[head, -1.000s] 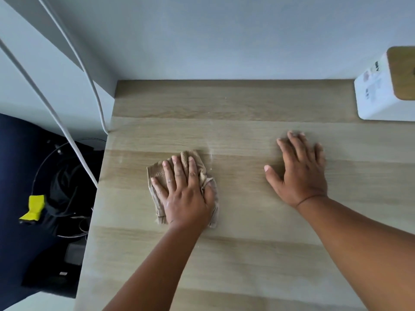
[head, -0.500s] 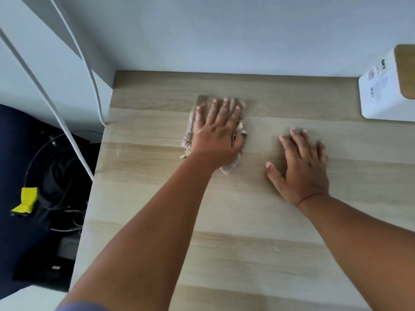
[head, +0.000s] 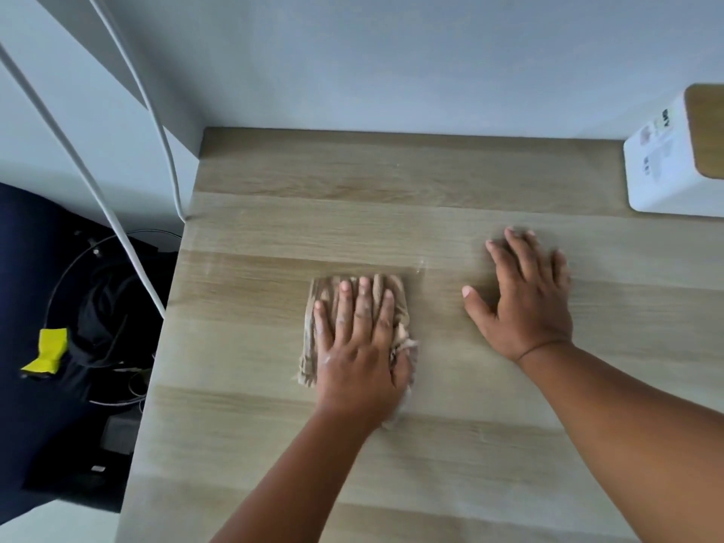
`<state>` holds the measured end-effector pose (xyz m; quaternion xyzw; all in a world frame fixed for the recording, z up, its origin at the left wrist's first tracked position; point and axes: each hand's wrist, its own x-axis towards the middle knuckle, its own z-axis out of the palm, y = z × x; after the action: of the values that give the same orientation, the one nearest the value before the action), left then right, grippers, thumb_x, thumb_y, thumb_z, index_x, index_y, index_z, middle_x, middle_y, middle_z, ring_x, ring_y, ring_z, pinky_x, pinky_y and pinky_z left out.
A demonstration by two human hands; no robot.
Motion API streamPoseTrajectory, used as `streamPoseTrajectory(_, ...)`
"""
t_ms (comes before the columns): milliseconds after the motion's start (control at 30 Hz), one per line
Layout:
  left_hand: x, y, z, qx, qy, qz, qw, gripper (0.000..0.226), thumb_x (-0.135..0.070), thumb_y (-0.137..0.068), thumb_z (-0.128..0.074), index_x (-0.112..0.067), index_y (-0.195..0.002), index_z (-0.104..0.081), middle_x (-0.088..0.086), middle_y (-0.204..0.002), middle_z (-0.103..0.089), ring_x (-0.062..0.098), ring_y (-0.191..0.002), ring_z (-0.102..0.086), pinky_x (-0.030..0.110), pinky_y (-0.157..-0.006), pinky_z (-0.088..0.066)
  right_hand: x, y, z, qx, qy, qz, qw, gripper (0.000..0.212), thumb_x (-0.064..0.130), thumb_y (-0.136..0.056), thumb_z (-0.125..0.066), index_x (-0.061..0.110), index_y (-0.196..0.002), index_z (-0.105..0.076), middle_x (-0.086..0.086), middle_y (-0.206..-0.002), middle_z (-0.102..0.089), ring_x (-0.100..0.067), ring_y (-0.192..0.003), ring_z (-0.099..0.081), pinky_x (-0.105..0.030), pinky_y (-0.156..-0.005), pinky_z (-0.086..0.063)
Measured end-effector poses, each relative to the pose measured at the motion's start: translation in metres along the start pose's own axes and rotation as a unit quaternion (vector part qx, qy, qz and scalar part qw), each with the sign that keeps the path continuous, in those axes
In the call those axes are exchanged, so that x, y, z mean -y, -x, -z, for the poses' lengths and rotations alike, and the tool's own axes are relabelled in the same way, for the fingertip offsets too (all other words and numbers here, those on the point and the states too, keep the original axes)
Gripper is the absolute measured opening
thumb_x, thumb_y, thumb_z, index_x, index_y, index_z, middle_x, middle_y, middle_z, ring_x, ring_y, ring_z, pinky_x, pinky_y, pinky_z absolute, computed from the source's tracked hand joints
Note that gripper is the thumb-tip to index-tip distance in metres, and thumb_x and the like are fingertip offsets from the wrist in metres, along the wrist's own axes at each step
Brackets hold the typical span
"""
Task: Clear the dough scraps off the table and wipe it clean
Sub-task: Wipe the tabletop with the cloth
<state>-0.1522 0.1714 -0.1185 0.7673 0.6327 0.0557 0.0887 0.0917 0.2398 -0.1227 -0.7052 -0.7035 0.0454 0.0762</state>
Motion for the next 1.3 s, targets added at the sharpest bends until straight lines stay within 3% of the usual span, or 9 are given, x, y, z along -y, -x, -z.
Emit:
streamPoseTrajectory(167, 0.008, 0.053, 0.0, 0.024, 0.018, -0.21, 0.977, 0.074, -0.055, -0.096, -0.051, -0.023, -0.16, -0.033, 0.003, -0.171, -0.02, 0.031, -0.158, -0.016, 0.068, -0.117, -0.023, 0.0, 0.001, 0.002, 0.001, 0.001, 0.002, 1.0, 0.078, 0.061, -0.086, -0.046, 0.016, -0.151, -0.047, -0.01, -0.165, -0.033, -0.035, -0.155, -0.024, -0.061, -0.125, -0.011)
streamPoseTrajectory(267, 0.027, 0.063, 0.003, 0.037, 0.013, -0.254, 0.966, 0.073, -0.054, -0.095, -0.053, -0.023, -0.159, -0.034, 0.004, -0.17, -0.023, 0.031, -0.157, -0.02, 0.068, -0.117, -0.025, 0.0, 0.001, 0.002, -0.003, 0.0, 0.006, 1.0, 0.072, 0.056, -0.09, -0.045, 0.016, -0.151, -0.047, -0.01, -0.165, -0.033, -0.035, -0.156, -0.023, -0.062, -0.125, -0.012)
streamPoseTrajectory(367, 0.017, 0.057, -0.001, 0.034, 0.002, -0.223, 0.974, 0.076, -0.056, -0.093, -0.053, -0.024, -0.16, -0.033, 0.004, -0.17, -0.022, 0.032, -0.157, -0.018, 0.07, -0.116, -0.024, 0.001, 0.001, 0.002, -0.014, -0.011, 0.005, 1.0, 0.06, 0.041, -0.096, -0.04, 0.015, -0.149, -0.049, -0.01, -0.165, -0.034, -0.034, -0.155, -0.025, -0.062, -0.124, -0.015)
streamPoseTrajectory(467, -0.009, 0.033, -0.007, 0.028, -0.001, -0.118, 0.993, 0.076, -0.057, -0.094, -0.048, -0.023, -0.16, -0.031, 0.006, -0.171, -0.019, 0.032, -0.158, -0.012, 0.07, -0.117, -0.019, 0.001, 0.0, 0.002, -0.015, -0.015, 0.004, 1.0, 0.056, 0.033, -0.098, -0.039, 0.015, -0.149, -0.05, -0.01, -0.165, -0.034, -0.034, -0.155, -0.026, -0.062, -0.124, -0.015)
streamPoseTrajectory(667, -0.035, -0.066, -0.005, 0.014, -0.006, 0.006, 1.0, 0.073, -0.06, -0.095, -0.04, -0.027, -0.16, -0.031, 0.011, -0.17, -0.019, 0.035, -0.158, -0.005, 0.07, -0.12, -0.006, 0.001, -0.001, 0.0, -0.021, -0.01, 0.006, 1.0, 0.054, 0.032, -0.097, -0.04, 0.016, -0.148, -0.051, -0.009, -0.165, -0.035, -0.033, -0.155, -0.027, -0.062, -0.123, -0.017)
streamPoseTrajectory(833, -0.036, -0.166, 0.004, 0.043, 0.026, 0.108, 0.993, 0.077, -0.059, -0.093, -0.028, -0.027, -0.163, -0.02, 0.008, -0.172, -0.009, 0.035, -0.158, 0.004, 0.07, -0.119, 0.006, 0.002, -0.001, 0.001, -0.011, -0.007, 0.004, 1.0, 0.056, 0.033, -0.097, -0.039, 0.017, -0.15, -0.048, -0.008, -0.166, -0.032, -0.033, -0.156, -0.024, -0.062, -0.124, -0.016)
streamPoseTrajectory(900, -0.043, -0.19, 0.004, 0.07, 0.029, 0.083, 0.994, 0.078, -0.059, -0.093, -0.025, -0.028, -0.164, -0.014, 0.007, -0.172, -0.005, 0.034, -0.158, 0.008, 0.068, -0.118, 0.009, 0.002, -0.002, 0.002, -0.002, -0.006, 0.0, 1.0, 0.056, 0.035, -0.097, -0.037, 0.019, -0.151, -0.046, -0.008, -0.166, -0.031, -0.032, -0.156, -0.023, -0.061, -0.124, -0.015)
streamPoseTrajectory(1033, -0.056, -0.179, 0.0, 0.079, -0.017, -0.104, 0.991, 0.075, -0.058, -0.096, -0.031, -0.028, -0.163, -0.018, 0.002, -0.172, -0.013, 0.029, -0.159, -0.002, 0.062, -0.123, 0.0, 0.003, -0.001, 0.002, -0.002, -0.011, -0.003, 1.0, 0.058, 0.036, -0.096, -0.036, 0.017, -0.151, -0.045, -0.008, -0.166, -0.032, -0.032, -0.156, -0.023, -0.061, -0.125, -0.014)
streamPoseTrajectory(1300, -0.008, -0.072, 0.002, 0.03, -0.028, -0.123, 0.992, 0.068, -0.056, -0.099, -0.036, -0.028, -0.161, -0.03, 0.0, -0.17, -0.021, 0.025, -0.159, -0.01, 0.059, -0.124, -0.012, 0.003, 0.0, -0.001, -0.018, -0.015, 0.005, 1.0, 0.056, 0.034, -0.097, -0.039, 0.015, -0.148, -0.049, -0.009, -0.165, -0.034, -0.033, -0.155, -0.026, -0.062, -0.123, -0.016)
